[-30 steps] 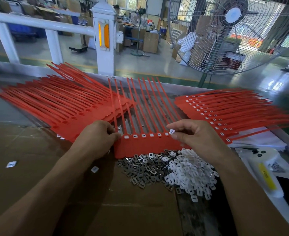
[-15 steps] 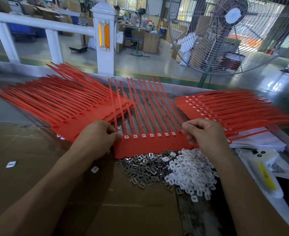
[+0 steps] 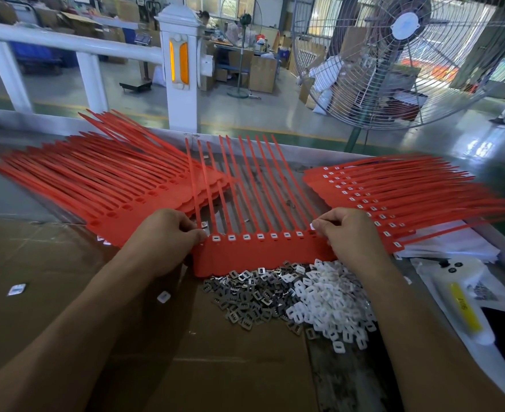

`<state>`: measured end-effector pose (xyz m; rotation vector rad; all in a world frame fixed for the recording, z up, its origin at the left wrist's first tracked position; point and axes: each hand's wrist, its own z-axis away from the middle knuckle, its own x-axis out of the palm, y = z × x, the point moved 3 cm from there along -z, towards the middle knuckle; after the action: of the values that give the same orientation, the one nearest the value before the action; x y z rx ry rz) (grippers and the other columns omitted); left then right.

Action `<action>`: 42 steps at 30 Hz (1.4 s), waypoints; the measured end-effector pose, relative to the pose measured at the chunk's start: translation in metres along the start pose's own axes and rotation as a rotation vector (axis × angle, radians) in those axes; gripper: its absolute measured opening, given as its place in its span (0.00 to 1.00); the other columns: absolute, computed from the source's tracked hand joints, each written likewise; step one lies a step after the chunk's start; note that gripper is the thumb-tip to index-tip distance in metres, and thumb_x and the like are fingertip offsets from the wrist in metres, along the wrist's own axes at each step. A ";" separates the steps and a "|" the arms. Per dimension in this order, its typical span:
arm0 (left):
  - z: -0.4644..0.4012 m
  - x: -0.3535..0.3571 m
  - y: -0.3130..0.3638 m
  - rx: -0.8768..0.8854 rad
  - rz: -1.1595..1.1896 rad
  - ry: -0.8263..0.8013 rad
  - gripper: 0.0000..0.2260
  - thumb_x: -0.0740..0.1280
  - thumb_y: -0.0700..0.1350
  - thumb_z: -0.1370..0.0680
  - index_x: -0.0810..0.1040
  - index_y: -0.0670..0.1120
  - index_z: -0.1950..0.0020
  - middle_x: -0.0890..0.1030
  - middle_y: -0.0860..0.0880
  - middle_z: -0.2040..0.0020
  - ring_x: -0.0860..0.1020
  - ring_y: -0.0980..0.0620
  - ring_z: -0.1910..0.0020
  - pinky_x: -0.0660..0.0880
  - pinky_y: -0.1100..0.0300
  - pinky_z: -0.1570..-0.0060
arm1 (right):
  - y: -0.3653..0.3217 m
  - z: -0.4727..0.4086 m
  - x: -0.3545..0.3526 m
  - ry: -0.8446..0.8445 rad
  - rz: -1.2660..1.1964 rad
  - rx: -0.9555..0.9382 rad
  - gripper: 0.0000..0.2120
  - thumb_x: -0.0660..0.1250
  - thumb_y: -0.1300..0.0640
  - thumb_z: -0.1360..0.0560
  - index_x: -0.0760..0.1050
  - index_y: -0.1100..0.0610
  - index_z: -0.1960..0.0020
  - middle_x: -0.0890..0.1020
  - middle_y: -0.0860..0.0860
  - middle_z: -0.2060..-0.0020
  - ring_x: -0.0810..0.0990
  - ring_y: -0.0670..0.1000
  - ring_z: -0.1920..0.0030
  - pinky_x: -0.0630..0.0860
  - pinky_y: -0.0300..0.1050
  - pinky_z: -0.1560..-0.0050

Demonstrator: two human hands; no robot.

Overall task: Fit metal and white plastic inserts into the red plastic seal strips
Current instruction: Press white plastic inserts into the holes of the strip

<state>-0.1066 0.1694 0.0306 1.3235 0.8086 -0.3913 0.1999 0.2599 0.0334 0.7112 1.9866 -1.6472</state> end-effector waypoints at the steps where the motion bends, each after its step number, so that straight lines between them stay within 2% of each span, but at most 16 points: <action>1: 0.000 0.000 0.000 -0.002 0.006 -0.003 0.07 0.71 0.53 0.21 0.81 0.51 0.56 0.83 0.51 0.62 0.80 0.53 0.65 0.72 0.60 0.69 | -0.001 0.000 0.000 -0.003 0.019 0.001 0.06 0.72 0.52 0.21 0.83 0.50 0.56 0.84 0.47 0.64 0.81 0.46 0.63 0.72 0.42 0.65; 6: 0.000 0.002 -0.001 -0.015 0.024 -0.018 0.07 0.71 0.52 0.21 0.81 0.50 0.55 0.83 0.50 0.60 0.80 0.52 0.64 0.73 0.59 0.68 | -0.006 -0.004 0.004 -0.041 0.168 0.014 0.07 0.69 0.53 0.19 0.83 0.53 0.53 0.84 0.50 0.61 0.81 0.50 0.60 0.69 0.41 0.65; 10: -0.001 0.001 -0.001 -0.017 0.012 -0.009 0.07 0.71 0.52 0.21 0.81 0.50 0.55 0.83 0.49 0.61 0.80 0.52 0.66 0.73 0.59 0.67 | -0.009 -0.006 0.006 -0.046 0.274 0.000 0.08 0.67 0.54 0.18 0.84 0.55 0.50 0.85 0.50 0.56 0.81 0.49 0.56 0.70 0.44 0.59; 17: 0.000 0.001 0.000 -0.014 -0.005 -0.007 0.07 0.71 0.52 0.21 0.81 0.50 0.56 0.83 0.50 0.61 0.80 0.53 0.64 0.74 0.58 0.66 | -0.009 -0.008 0.005 -0.037 0.292 0.008 0.06 0.70 0.54 0.20 0.84 0.52 0.54 0.81 0.45 0.62 0.78 0.43 0.64 0.68 0.38 0.67; 25: 0.000 0.002 -0.001 -0.016 -0.010 -0.001 0.07 0.71 0.52 0.21 0.81 0.51 0.56 0.83 0.51 0.60 0.81 0.52 0.63 0.77 0.57 0.64 | -0.012 -0.006 0.008 0.025 0.262 -0.004 0.04 0.75 0.56 0.23 0.85 0.53 0.58 0.80 0.41 0.65 0.76 0.39 0.63 0.66 0.34 0.65; 27: 0.000 0.001 0.000 -0.020 -0.004 0.001 0.07 0.72 0.52 0.22 0.81 0.51 0.56 0.83 0.51 0.61 0.81 0.52 0.63 0.78 0.56 0.63 | -0.013 -0.004 0.007 0.023 0.274 -0.010 0.04 0.74 0.57 0.23 0.85 0.52 0.57 0.83 0.43 0.62 0.76 0.39 0.63 0.66 0.33 0.66; 29: 0.001 0.002 0.000 -0.020 -0.004 0.001 0.07 0.72 0.52 0.22 0.81 0.50 0.56 0.82 0.50 0.61 0.80 0.52 0.64 0.77 0.56 0.66 | -0.015 0.001 0.004 -0.002 0.315 -0.032 0.06 0.71 0.59 0.22 0.86 0.52 0.53 0.86 0.46 0.56 0.78 0.39 0.62 0.68 0.32 0.64; 32: 0.001 0.002 0.001 -0.023 -0.004 0.001 0.07 0.72 0.52 0.21 0.81 0.51 0.56 0.83 0.51 0.61 0.81 0.53 0.64 0.75 0.57 0.67 | -0.020 0.011 0.000 -0.065 0.451 -0.108 0.12 0.67 0.63 0.21 0.87 0.53 0.44 0.86 0.51 0.46 0.82 0.49 0.53 0.75 0.40 0.51; 34: 0.001 0.002 0.001 -0.022 -0.006 0.006 0.07 0.72 0.52 0.21 0.81 0.51 0.56 0.83 0.51 0.61 0.81 0.53 0.64 0.76 0.58 0.67 | -0.024 0.017 0.001 -0.107 0.588 -0.154 0.15 0.66 0.63 0.21 0.86 0.51 0.40 0.82 0.52 0.44 0.82 0.54 0.47 0.76 0.48 0.46; 38: 0.002 0.003 0.001 -0.009 -0.018 0.009 0.07 0.71 0.53 0.21 0.80 0.51 0.55 0.83 0.51 0.60 0.82 0.53 0.61 0.80 0.54 0.61 | -0.031 0.022 0.006 -0.144 0.818 -0.188 0.18 0.61 0.63 0.20 0.83 0.49 0.38 0.76 0.52 0.48 0.79 0.56 0.46 0.77 0.52 0.50; 40: 0.003 0.003 0.002 -0.006 -0.018 0.008 0.07 0.71 0.53 0.21 0.80 0.51 0.55 0.83 0.51 0.59 0.82 0.53 0.61 0.81 0.53 0.59 | -0.032 0.023 0.006 -0.141 0.824 -0.187 0.18 0.60 0.63 0.21 0.83 0.50 0.38 0.75 0.52 0.48 0.78 0.56 0.46 0.75 0.51 0.50; 42: 0.003 0.002 0.002 -0.002 -0.016 0.012 0.07 0.71 0.52 0.21 0.80 0.51 0.55 0.83 0.51 0.59 0.82 0.53 0.61 0.81 0.53 0.58 | -0.028 0.023 0.004 -0.154 0.741 -0.159 0.18 0.61 0.62 0.19 0.83 0.48 0.36 0.75 0.50 0.49 0.78 0.55 0.45 0.76 0.51 0.47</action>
<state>-0.1026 0.1675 0.0308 1.3189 0.8295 -0.3956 0.1795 0.2331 0.0474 1.0562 1.4596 -1.0503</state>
